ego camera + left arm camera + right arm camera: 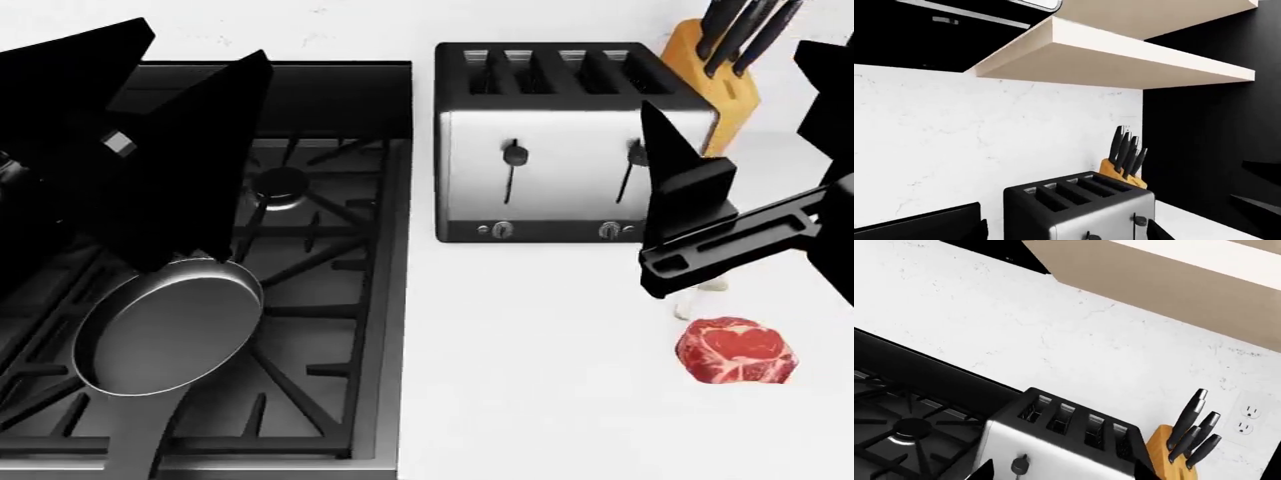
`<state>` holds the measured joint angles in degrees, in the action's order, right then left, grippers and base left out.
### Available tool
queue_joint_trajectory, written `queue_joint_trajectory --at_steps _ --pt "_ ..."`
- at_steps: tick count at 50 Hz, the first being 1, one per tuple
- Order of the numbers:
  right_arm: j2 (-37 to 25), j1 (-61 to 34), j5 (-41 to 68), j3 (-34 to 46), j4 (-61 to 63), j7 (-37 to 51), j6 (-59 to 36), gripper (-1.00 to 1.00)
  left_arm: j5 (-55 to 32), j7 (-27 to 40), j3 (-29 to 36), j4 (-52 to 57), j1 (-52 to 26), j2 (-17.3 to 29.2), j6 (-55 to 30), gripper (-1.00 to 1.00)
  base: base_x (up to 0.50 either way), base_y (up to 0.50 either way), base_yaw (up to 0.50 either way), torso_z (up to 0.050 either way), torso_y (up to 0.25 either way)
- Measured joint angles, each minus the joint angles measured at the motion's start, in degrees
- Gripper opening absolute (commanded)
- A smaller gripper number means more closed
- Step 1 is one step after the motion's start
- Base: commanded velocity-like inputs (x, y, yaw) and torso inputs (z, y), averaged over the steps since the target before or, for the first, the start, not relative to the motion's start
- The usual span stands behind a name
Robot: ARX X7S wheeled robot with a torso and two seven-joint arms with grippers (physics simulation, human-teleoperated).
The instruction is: Place both pans onto different burners. Then place the mushroom and the steak on different pans.
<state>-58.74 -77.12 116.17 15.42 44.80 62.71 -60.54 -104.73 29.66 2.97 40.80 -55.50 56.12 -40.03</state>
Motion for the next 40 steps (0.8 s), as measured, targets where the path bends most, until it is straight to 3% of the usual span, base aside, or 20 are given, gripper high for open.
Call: queue_joint_trajectory --at_steps 34,40 --pt "0.08 0.26 0.32 -0.33 0.44 -1.18 0.91 1.0 -0.63 0.17 -0.17 0.28 -0.43 0.35 0.1 1.0 0.0 -0.5 0.0 0.0 0.0" --pt "0.09 0.22 0.32 -0.27 0.56 -1.35 0.93 1.0 -0.79 0.04 -0.31 0.43 -0.13 0.4 0.19 1.0 0.0 -0.06 0.0 0.0 0.0"
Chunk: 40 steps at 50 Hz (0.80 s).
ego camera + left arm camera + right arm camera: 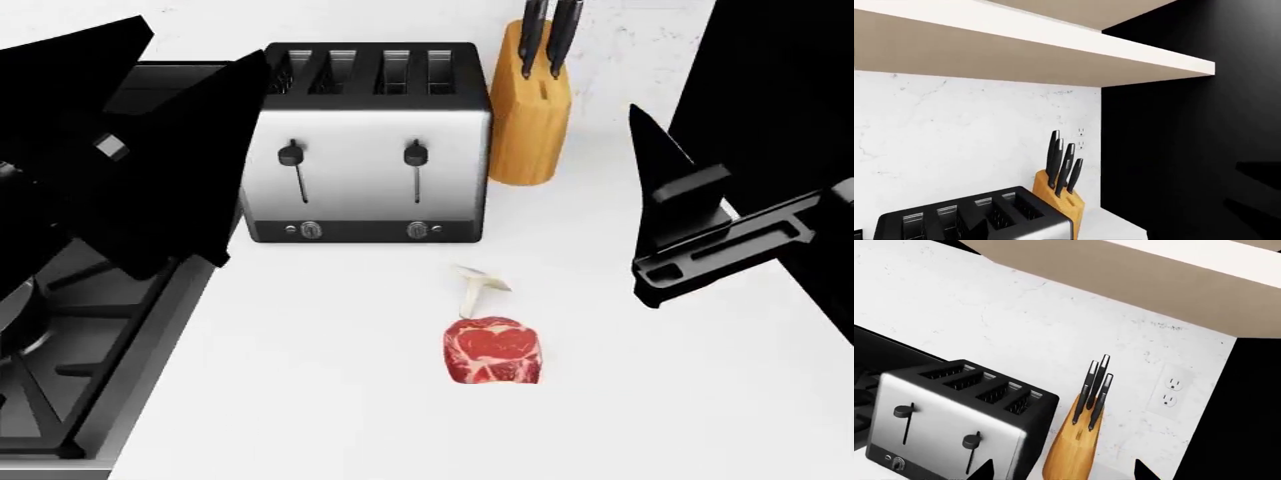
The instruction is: Place both pans onto different burners. Then place the mushroom and the steak on different pans.
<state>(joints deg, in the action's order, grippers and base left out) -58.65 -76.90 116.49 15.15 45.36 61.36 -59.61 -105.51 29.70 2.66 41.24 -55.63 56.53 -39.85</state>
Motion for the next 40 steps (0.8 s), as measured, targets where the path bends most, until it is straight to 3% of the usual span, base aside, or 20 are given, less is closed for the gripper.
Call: queue_joint_trajectory --at_steps 23,40 --pt "2.08 1.85 -2.05 2.09 -3.33 -4.22 -1.67 1.0 0.51 -0.66 -0.68 0.02 1.64 0.07 0.35 1.0 0.0 0.0 0.0 0.0 0.0" --pt "5.24 3.57 -8.59 2.46 -14.91 -21.97 -5.35 1.0 1.13 -0.96 -0.35 -0.37 1.95 -0.16 0.15 1.0 0.0 0.0 0.0 0.0 0.0"
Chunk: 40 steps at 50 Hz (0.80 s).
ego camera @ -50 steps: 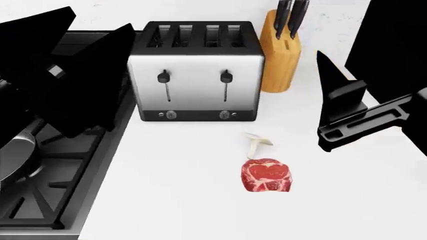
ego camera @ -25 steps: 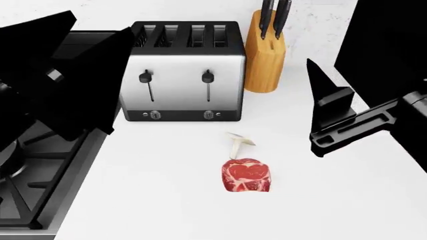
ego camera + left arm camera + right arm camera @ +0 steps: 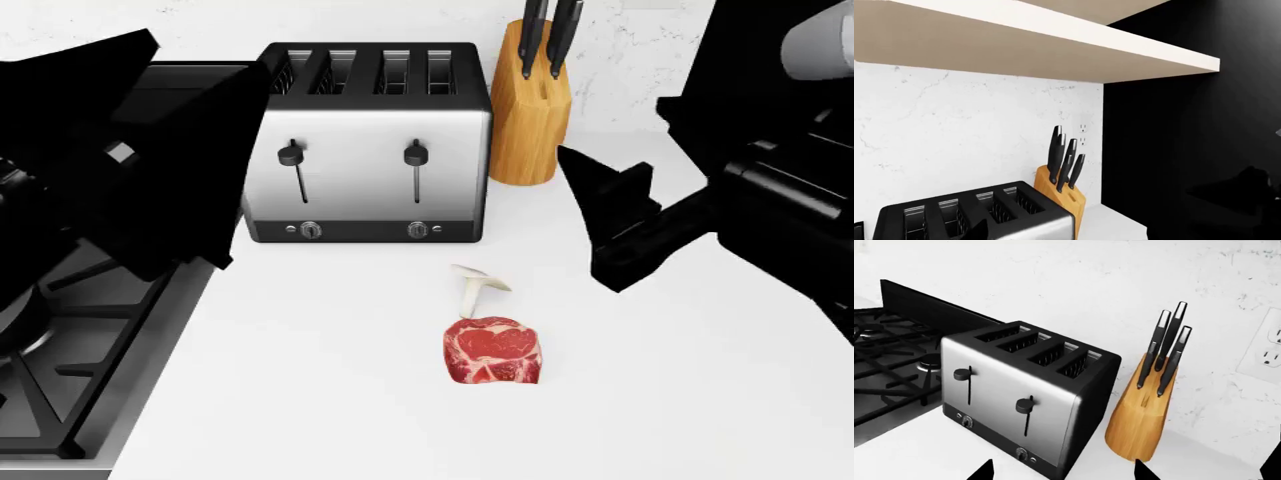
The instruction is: Place both pans onto different burners. Then place the mushroom and the steak on different pans.
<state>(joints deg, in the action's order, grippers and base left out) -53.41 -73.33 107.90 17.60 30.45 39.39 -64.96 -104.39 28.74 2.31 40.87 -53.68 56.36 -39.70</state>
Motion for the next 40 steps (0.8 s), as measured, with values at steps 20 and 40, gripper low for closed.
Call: queue_joint_trajectory --at_steps 20,40 --pt "4.68 -6.58 -20.53 10.19 -13.06 -36.95 -8.94 1.0 1.64 -0.92 0.91 -1.0 0.26 -0.93 -0.38 1.0 0.0 0.0 0.0 0.0 0.0" --pt "8.3 -15.78 -45.96 30.58 -22.48 -73.49 -4.97 1.0 0.59 -0.13 0.63 -0.97 -0.68 -0.34 -0.22 1.0 0.0 0.0 0.0 0.0 0.0"
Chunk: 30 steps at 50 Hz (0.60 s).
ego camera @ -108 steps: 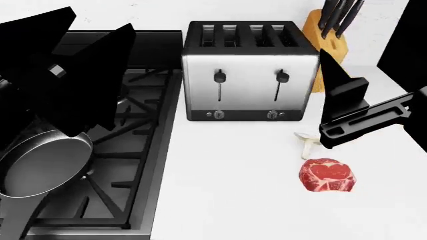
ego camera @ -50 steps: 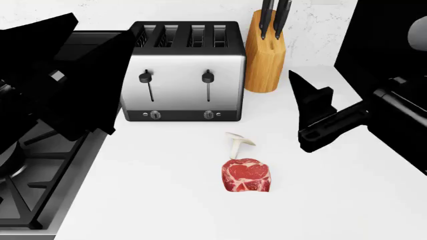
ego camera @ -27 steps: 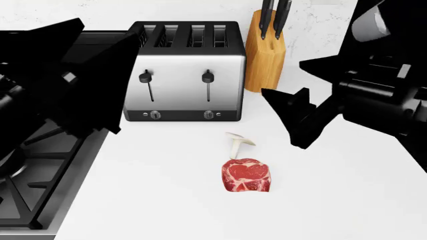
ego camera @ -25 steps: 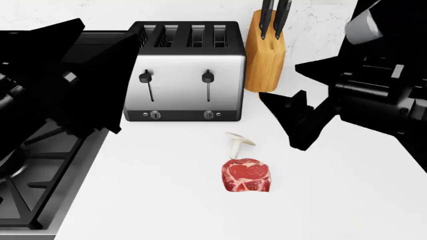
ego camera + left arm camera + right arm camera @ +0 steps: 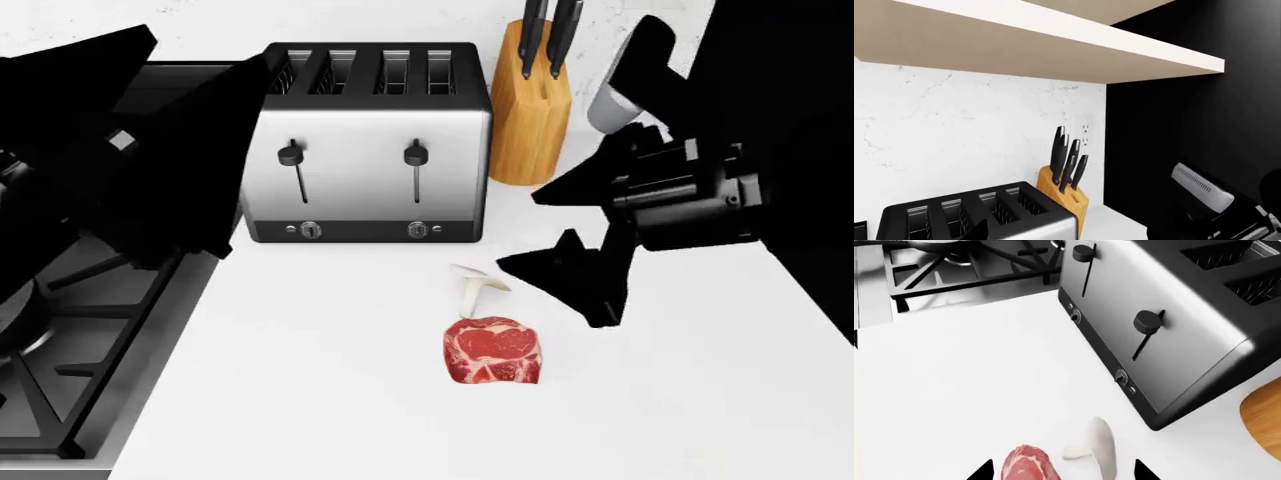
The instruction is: Place both pans onto different burners. Then place the mushroom and the steak on different pans.
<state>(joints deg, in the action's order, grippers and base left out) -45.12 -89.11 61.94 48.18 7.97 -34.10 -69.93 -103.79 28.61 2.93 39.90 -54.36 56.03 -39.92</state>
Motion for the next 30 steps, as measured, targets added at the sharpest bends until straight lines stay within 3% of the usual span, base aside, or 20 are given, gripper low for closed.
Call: queue_joint_trajectory --at_steps 14,30 --pt "2.59 -2.25 -8.73 9.2 -5.33 -13.6 4.96 1.0 0.03 0.17 0.58 -0.15 -0.6 -0.16 -0.3 1.0 0.0 0.0 0.0 0.0 0.0" --pt "3.62 -0.69 -11.6 13.24 -6.95 -18.17 7.85 1.0 -0.64 0.79 0.82 0.19 -1.26 0.08 -0.44 1.0 0.0 0.0 0.0 0.0 0.0"
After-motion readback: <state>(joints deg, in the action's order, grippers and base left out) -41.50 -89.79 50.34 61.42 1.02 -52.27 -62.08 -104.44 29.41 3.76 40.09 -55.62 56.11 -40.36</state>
